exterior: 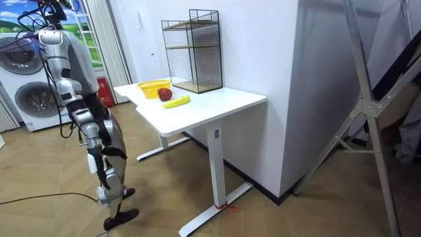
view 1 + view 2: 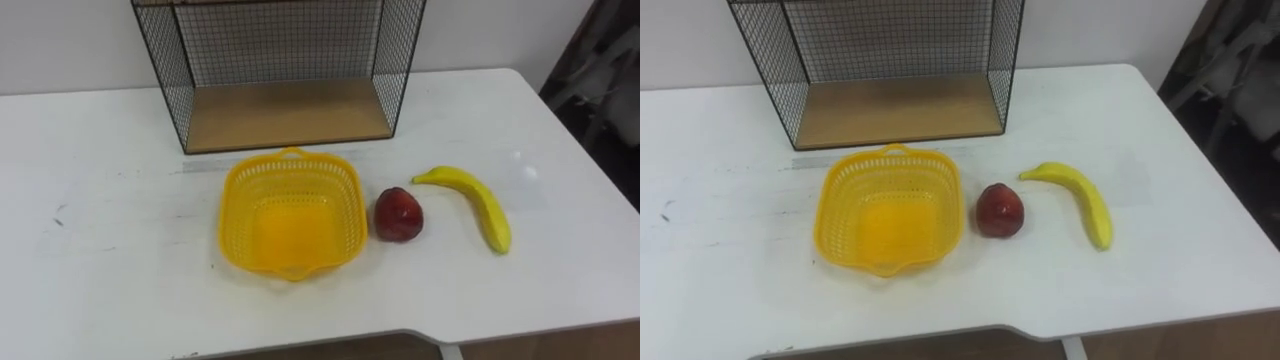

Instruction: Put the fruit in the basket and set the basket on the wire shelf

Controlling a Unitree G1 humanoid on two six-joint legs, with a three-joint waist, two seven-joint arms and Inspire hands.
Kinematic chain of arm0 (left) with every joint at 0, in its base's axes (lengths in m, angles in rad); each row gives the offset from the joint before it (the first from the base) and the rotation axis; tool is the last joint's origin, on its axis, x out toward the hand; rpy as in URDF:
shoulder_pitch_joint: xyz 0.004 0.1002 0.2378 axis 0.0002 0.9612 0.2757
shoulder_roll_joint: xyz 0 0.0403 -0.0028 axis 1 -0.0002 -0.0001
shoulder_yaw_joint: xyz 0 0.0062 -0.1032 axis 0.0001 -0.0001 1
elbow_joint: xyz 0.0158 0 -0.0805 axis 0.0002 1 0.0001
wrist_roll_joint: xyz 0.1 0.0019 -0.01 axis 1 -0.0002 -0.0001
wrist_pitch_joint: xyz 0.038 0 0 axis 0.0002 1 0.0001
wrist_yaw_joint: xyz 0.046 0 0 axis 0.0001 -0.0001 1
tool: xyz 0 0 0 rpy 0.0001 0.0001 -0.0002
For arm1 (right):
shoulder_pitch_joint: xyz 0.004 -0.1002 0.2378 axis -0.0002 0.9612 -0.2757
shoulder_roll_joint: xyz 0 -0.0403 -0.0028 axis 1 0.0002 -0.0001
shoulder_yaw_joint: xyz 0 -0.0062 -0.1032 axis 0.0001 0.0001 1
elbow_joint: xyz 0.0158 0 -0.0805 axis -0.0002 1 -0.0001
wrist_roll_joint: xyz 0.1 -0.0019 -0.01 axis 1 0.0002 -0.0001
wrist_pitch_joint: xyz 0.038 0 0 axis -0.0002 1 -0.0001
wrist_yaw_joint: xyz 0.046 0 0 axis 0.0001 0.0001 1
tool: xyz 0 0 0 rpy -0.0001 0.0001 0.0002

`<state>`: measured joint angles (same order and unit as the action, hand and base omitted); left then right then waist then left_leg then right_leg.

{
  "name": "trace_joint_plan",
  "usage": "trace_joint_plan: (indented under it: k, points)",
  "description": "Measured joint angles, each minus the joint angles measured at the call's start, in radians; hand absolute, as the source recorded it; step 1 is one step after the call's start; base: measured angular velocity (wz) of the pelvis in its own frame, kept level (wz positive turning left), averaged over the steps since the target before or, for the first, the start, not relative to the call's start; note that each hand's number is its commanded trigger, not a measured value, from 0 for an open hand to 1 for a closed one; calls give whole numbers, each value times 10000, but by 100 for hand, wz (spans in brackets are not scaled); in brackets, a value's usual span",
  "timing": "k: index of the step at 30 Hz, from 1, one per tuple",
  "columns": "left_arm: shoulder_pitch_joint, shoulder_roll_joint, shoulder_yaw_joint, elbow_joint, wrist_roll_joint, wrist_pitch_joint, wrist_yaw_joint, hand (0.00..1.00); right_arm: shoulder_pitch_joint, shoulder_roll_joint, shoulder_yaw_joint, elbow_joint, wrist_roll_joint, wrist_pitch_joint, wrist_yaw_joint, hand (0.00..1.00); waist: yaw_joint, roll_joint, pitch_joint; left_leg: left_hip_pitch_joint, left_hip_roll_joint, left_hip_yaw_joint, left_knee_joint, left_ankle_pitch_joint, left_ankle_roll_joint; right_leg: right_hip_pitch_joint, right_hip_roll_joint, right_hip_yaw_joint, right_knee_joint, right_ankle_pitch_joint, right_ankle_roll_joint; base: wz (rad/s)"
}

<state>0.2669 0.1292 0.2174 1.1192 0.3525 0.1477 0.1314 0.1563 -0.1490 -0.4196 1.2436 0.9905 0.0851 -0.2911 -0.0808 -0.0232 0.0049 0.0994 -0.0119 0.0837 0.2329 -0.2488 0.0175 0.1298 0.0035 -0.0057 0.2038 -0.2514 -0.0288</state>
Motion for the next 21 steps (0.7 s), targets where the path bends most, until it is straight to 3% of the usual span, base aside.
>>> trace_joint_plan:
  k: [5, 9, 10, 12, 15, 21]
  points:
    - [39, 17, 156, -169, -75, -105, 0, 0, 45, 4, -1113, -525, 1835, -374, -1217, 0, -102, -39, -59, 0, 5, 62, -3, 1, 1, -38, 3, 46, 37, -3, 4, -3]
    - [259, 53, 148, -509, -102, -380, 0, 0, 77, 28, -1832, -2691, 2626, -808, -2654, 0, -273, -33, -61, -7, 1, 205, 15, 1, 2, -144, -6, 138, 163, -22, 37, -10]
    - [260, 82, 149, -512, -103, -433, 0, 0, 58, 26, -1929, -3003, 2611, -928, -2814, 0, -303, -40, -66, -6, -1, 206, 15, 2, 2, -145, -7, 141, 165, -22, 38, 0]
    - [274, 234, 141, -643, -103, -658, 33, 0, 26, 2, -2032, -4010, 2542, -1518, -3529, 0, -313, -95, -57, -6, 1, 203, 30, 2, 2, -142, 0, 155, 164, -21, 38, 0]
    - [377, 272, 134, -809, -84, -835, 131, 0, 24, -3, -2023, -5068, 1680, -1834, -4667, 0, -260, -189, -60, -37, -1, 206, 19, 2, 2, -178, 3, 156, 175, -23, 40, 0]
    - [419, 271, 125, -978, -90, -825, 132, 0, -125, -146, -2159, -7025, 320, -2234, -6799, 0, -285, -256, -71, -336, -17, 212, 16, 25, 40, -464, 5, 171, 169, 3, 75, 1]
